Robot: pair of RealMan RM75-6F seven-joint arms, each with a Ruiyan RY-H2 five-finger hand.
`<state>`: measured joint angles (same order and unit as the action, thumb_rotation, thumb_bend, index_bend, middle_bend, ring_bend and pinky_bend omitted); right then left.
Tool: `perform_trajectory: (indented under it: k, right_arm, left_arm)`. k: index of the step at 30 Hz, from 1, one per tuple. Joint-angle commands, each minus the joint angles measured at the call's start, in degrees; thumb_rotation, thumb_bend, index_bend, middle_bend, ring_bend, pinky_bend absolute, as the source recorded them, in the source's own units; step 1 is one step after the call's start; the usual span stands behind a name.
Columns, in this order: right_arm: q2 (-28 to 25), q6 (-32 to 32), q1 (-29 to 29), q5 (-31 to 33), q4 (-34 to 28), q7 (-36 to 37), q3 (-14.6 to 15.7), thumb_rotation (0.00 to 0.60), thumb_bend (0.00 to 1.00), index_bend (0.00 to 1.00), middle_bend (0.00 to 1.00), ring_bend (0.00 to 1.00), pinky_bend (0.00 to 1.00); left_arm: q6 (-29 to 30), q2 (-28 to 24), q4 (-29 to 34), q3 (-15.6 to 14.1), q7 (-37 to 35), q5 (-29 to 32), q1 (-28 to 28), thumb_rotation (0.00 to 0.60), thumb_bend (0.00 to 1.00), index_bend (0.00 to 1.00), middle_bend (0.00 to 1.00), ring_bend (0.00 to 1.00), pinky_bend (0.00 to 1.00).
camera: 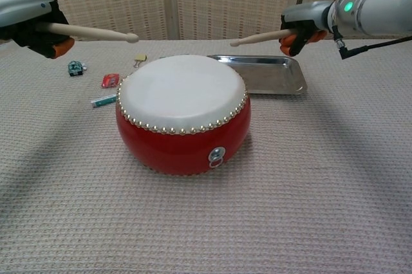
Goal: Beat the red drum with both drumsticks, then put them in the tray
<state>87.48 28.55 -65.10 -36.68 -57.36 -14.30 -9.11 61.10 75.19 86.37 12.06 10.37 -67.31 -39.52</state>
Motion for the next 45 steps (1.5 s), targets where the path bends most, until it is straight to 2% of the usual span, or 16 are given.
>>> perform_trajectory:
  k: [1,6,11,14,19,22,26,32,39,43,45]
  right_arm:
    - [5.40,-4.22,-2.05,0.57,7.74,0.61,0.35,0.600,0.74,1.00,0.98,0.90,1.00]
    - [9.89,-7.26,-3.90,0.99,16.15,2.26,-1.15,0.600,0.64,0.96,0.88,0.77,0.94]
    - [14.29,-10.65,-5.70,0.80,24.27,2.69,-1.47,0.600,0.57,0.78,0.74,0.61,0.76]
    - [16.48,-12.12,-6.68,0.35,28.13,3.10,-1.93,0.600,0.55,0.70,0.68,0.55,0.68]
    - [19.70,-14.75,-8.27,-0.78,34.46,4.11,-3.05,0.600,0.47,0.48,0.51,0.37,0.52]
    - [21.21,-16.05,-9.15,-1.57,37.45,4.71,-3.76,0.600,0.42,0.35,0.42,0.27,0.44]
    - [22.80,-17.83,-10.12,-2.57,40.77,5.38,-4.59,0.600,0.35,0.24,0.33,0.19,0.38]
    - [24.03,-19.13,-10.85,-4.30,43.32,6.87,-6.00,0.600,0.26,0.11,0.23,0.09,0.30]
    - [23.93,-19.40,-10.67,-6.72,44.35,8.74,-7.39,0.600,0.25,0.09,0.21,0.08,0.29]
    - [21.25,-18.18,-10.04,-8.39,40.86,10.83,-8.73,0.600,0.25,0.09,0.21,0.08,0.29]
    - [18.17,-16.75,-9.25,-9.87,36.44,11.85,-9.25,0.600,0.25,0.09,0.21,0.08,0.29]
  left_arm:
    - [0.05,-0.12,0.10,0.06,-0.14,-0.06,0.09,0.600,0.70,1.00,1.00,1.00,1.00]
    - [0.26,-0.53,0.34,-0.10,-0.59,-0.66,0.46,0.600,0.70,1.00,1.00,1.00,1.00]
    - [0.60,-1.07,0.81,-0.06,-1.13,-1.02,0.90,0.600,0.70,1.00,1.00,1.00,1.00]
    - [0.74,-1.43,1.14,-0.09,-1.49,-1.19,1.18,0.600,0.70,1.00,1.00,1.00,1.00]
    - [0.92,-1.92,1.45,-0.19,-1.85,-1.52,1.59,0.600,0.70,1.00,1.00,1.00,1.00]
    - [1.17,-2.08,1.61,-0.15,-2.08,-1.80,1.78,0.600,0.70,1.00,1.00,1.00,1.00]
    - [1.28,-2.22,1.77,-0.16,-2.34,-2.12,1.95,0.600,0.70,1.00,1.00,1.00,1.00]
    - [1.46,-2.10,1.74,-0.12,-2.48,-2.46,2.06,0.600,0.70,1.00,1.00,1.00,1.00]
    - [1.44,-2.01,1.55,-0.10,-2.37,-2.61,2.11,0.600,0.70,1.00,1.00,1.00,1.00]
    - [1.68,-1.98,1.62,0.10,-2.61,-3.02,2.07,0.600,0.70,1.00,1.00,1.00,1.00]
    - [1.82,-1.87,1.75,0.12,-2.30,-3.54,1.88,0.600,0.70,1.00,1.00,1.00,1.00]
